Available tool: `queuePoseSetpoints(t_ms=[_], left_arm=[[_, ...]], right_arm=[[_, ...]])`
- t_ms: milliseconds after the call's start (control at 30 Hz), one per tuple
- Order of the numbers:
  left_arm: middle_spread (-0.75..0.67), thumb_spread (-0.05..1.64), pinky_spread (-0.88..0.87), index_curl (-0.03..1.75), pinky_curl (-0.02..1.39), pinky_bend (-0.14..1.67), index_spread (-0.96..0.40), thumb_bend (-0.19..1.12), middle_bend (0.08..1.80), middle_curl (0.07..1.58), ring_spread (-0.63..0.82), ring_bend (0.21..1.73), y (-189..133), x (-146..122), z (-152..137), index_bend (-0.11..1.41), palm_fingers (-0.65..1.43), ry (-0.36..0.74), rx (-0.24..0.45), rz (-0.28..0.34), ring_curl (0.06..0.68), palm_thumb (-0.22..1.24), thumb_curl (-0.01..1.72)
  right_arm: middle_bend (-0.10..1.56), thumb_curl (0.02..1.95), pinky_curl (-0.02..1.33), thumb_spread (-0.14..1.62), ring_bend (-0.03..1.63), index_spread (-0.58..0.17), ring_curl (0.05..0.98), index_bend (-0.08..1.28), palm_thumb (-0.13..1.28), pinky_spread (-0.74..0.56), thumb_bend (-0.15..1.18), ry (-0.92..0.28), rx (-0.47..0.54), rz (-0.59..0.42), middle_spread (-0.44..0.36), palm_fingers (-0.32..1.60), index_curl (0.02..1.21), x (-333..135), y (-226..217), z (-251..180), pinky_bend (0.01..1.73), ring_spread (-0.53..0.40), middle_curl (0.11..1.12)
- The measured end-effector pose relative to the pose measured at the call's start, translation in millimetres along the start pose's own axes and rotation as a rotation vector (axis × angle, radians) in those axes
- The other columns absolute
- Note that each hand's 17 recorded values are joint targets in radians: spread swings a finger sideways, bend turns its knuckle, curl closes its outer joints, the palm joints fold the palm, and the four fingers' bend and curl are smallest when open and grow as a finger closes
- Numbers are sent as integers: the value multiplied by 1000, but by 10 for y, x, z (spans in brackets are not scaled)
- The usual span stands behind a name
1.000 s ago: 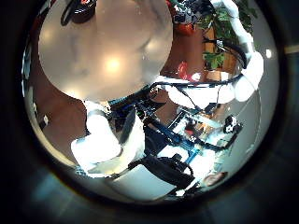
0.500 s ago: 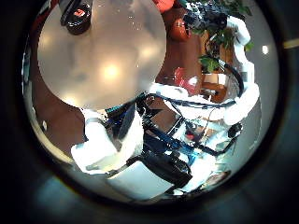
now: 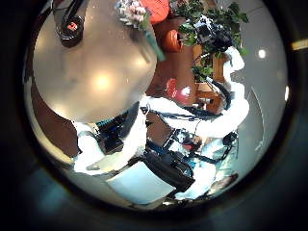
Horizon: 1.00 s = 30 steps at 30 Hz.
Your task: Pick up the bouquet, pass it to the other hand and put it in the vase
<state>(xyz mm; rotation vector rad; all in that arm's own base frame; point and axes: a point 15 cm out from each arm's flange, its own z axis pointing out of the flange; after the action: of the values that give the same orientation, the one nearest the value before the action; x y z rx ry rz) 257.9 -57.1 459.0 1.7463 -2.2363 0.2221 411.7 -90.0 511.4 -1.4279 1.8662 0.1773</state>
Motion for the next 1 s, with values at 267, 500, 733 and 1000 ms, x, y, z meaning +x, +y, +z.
queuePoseSetpoints(t_ms=[267, 500, 733, 1000], left_arm=[[351, 1108, 516, 325, 300, 191, 90, -22, 211, 358, 535, 492, 25, 28, 77, 171, 166, 4, -25, 0, 200, 333, 309], [353, 1112, 515, 328, 298, 190, 91, -21, 208, 360, 540, 494, 32, 37, 91, 171, 165, 5, -22, 2, 198, 335, 313], [354, 1112, 515, 330, 298, 192, 91, -21, 203, 361, 543, 497, -6, 43, 130, 170, 163, 7, -37, 15, 197, 334, 315], [355, 1117, 516, 332, 296, 191, 91, -21, 203, 363, 544, 498, -45, 74, 171, 171, 161, 10, -42, 37, 195, 335, 316]], right_arm=[[1306, 1197, 897, 875, 1398, -276, 782, 1071, 1001, -181, -37, 135, -105, 21, -154, 1084, 1054, 431, 130, 197, 1263, -211, 905], [1106, 991, 770, 922, 1269, -323, 682, 791, 828, -366, -47, 326, -269, 71, -176, 864, 952, 1099, 457, 331, 1106, -225, 807], [933, 823, 697, 962, 1201, -361, 628, 486, 769, -357, -35, 466, -500, 125, -177, 338, 847, 1566, 951, 479, 970, -222, 753], [756, 685, 652, 982, 1133, -300, 564, 301, 714, -232, -35, 528, -659, 174, -134, 170, 733, 1903, 1380, 724, 958, -187, 685]])
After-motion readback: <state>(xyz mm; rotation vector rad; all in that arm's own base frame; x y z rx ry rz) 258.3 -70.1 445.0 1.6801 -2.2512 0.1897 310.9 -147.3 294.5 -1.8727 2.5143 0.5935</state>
